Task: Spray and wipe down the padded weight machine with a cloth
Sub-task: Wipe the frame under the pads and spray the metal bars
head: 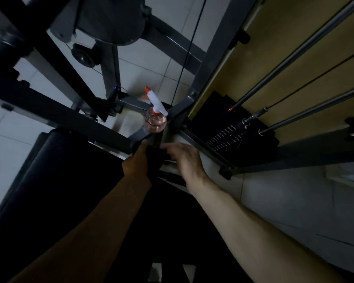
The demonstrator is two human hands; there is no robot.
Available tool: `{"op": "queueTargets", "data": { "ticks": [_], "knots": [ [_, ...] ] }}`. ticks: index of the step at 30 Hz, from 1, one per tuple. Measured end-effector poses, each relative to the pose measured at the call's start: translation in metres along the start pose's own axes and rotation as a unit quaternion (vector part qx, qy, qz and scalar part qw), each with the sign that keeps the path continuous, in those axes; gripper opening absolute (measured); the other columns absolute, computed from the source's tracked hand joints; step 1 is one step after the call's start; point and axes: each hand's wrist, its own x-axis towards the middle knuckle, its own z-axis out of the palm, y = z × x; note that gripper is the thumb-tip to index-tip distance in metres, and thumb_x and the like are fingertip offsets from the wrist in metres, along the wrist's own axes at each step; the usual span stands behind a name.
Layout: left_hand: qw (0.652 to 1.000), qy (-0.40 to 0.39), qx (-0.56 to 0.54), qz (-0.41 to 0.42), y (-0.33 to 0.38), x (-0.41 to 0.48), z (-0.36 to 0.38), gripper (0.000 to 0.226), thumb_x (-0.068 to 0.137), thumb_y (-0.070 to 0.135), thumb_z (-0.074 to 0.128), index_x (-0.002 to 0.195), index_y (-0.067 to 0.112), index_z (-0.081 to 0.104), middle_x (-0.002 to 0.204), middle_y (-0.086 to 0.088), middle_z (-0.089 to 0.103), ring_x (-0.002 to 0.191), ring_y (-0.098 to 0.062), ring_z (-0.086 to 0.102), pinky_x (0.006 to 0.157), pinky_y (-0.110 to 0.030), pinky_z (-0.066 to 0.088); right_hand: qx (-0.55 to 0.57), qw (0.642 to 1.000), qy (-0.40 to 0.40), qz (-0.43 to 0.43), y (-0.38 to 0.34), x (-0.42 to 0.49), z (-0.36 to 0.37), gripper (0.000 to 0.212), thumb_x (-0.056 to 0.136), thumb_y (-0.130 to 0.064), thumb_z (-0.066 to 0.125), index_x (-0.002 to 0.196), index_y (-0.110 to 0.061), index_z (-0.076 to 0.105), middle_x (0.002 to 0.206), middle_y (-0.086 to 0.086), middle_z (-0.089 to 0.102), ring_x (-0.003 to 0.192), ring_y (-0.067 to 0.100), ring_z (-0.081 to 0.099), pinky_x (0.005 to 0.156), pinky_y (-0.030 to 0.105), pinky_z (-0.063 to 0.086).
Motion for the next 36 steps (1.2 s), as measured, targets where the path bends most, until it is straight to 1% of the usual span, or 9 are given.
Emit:
{"op": "queueTargets", "data": {
  "ticks": [3, 7, 13, 17, 20, 22, 26, 30, 36],
  "knots": [
    [0.999, 0.024, 0.004, 0.033, 0.017, 0.010, 0.005, 0.016, 0.093, 0.017, 0.074, 0.106, 0.015, 0.067, 0.102, -0.014, 0.071, 0.077, -0.027, 0.070, 0.068, -0.040, 0.061, -0.120, 0.989, 0.028, -0.086, -0.004, 0.048, -0.001, 0.050, 0.091, -0.009, 0.072, 0.138, -0.021, 0.059, 0.124, -0.004, 0.062, 0.107, 0.003, 0.061, 0.088, 0.021, 0.050],
    [0.994, 0.000, 0.060, 0.088, 0.032, 0.015, 0.016, 0.004, 0.095, 0.013, 0.071, 0.095, 0.014, 0.067, 0.082, -0.012, 0.067, 0.058, -0.023, 0.067, 0.058, -0.037, 0.061, -0.201, 0.965, -0.005, -0.171, -0.021, 0.100, 0.013, 0.093, 0.079, -0.026, 0.088, 0.157, -0.030, 0.038, 0.157, 0.002, 0.032, 0.140, 0.013, 0.037, 0.110, 0.033, 0.044],
    [0.990, 0.016, 0.087, 0.108, 0.027, 0.017, 0.035, 0.032, 0.090, 0.044, 0.074, 0.077, 0.016, 0.066, 0.070, -0.005, 0.071, 0.048, -0.010, 0.067, 0.051, -0.025, 0.057, -0.221, 0.955, -0.035, -0.195, -0.026, 0.132, 0.024, 0.079, 0.084, -0.040, 0.082, 0.150, -0.015, 0.045, 0.158, 0.006, 0.037, 0.139, 0.024, 0.047, 0.105, 0.044, 0.053],
    [0.996, 0.000, 0.086, 0.028, 0.009, 0.020, 0.064, 0.080, 0.072, 0.088, 0.058, 0.102, 0.014, 0.069, 0.104, -0.009, 0.073, 0.091, -0.029, 0.072, 0.089, -0.046, 0.060, -0.248, 0.946, -0.015, -0.207, -0.021, 0.114, -0.036, 0.067, 0.091, -0.051, 0.073, 0.145, -0.021, 0.050, 0.136, 0.003, 0.058, 0.124, 0.017, 0.058, 0.101, 0.040, 0.055],
    [0.989, -0.017, 0.139, 0.036, -0.016, 0.026, 0.093, 0.070, 0.085, 0.069, 0.065, 0.113, 0.005, 0.072, 0.108, -0.020, 0.073, 0.096, -0.040, 0.071, 0.092, -0.050, 0.058, -0.248, 0.951, 0.018, -0.186, -0.008, 0.101, -0.098, 0.038, 0.091, -0.041, 0.077, 0.123, -0.024, 0.065, 0.112, 0.001, 0.069, 0.104, 0.012, 0.065, 0.089, 0.033, 0.054],
    [0.978, -0.024, 0.202, 0.050, -0.034, 0.025, 0.116, 0.048, 0.093, 0.045, 0.068, 0.103, -0.002, 0.073, 0.088, -0.019, 0.075, 0.081, -0.042, 0.073, 0.071, -0.042, 0.059, -0.219, 0.960, 0.061, -0.162, 0.004, 0.091, -0.140, 0.029, 0.086, -0.042, 0.079, 0.108, -0.025, 0.070, 0.103, 0.001, 0.073, 0.091, 0.005, 0.066, 0.085, 0.032, 0.053],
    [0.957, -0.084, 0.276, 0.029, -0.079, 0.019, 0.176, 0.017, 0.100, 0.017, 0.064, 0.097, 0.002, 0.071, 0.071, -0.015, 0.072, 0.044, -0.029, 0.063, 0.041, -0.033, 0.051, -0.163, 0.976, 0.111, -0.088, 0.027, 0.077, -0.228, 0.051, 0.086, -0.036, 0.076, 0.136, -0.029, 0.064, 0.101, 0.009, 0.071, 0.095, 0.006, 0.071, 0.089, 0.033, 0.057],
    [0.910, -0.104, 0.396, 0.073, -0.112, 0.029, 0.222, 0.023, 0.102, 0.020, 0.061, 0.082, 0.012, 0.071, 0.052, -0.008, 0.066, 0.043, -0.025, 0.065, 0.042, -0.035, 0.056, -0.178, 0.976, 0.107, -0.068, 0.049, 0.068, -0.282, 0.061, 0.091, -0.025, 0.062, 0.138, -0.060, 0.044, 0.124, -0.032, 0.056, 0.123, -0.004, 0.056, 0.097, 0.018, 0.043],
    [0.845, -0.124, 0.502, 0.136, -0.142, 0.085, 0.264, 0.043, 0.097, 0.050, 0.062, 0.091, 0.008, 0.073, 0.062, -0.004, 0.070, 0.050, -0.017, 0.069, 0.052, -0.027, 0.057, -0.251, 0.958, 0.094, -0.106, 0.071, 0.074, -0.315, 0.047, 0.086, -0.025, 0.055, 0.132, -0.032, 0.053, 0.118, 0.003, 0.064, 0.098, 0.021, 0.065, 0.089, 0.051, 0.056]
  ]
}}
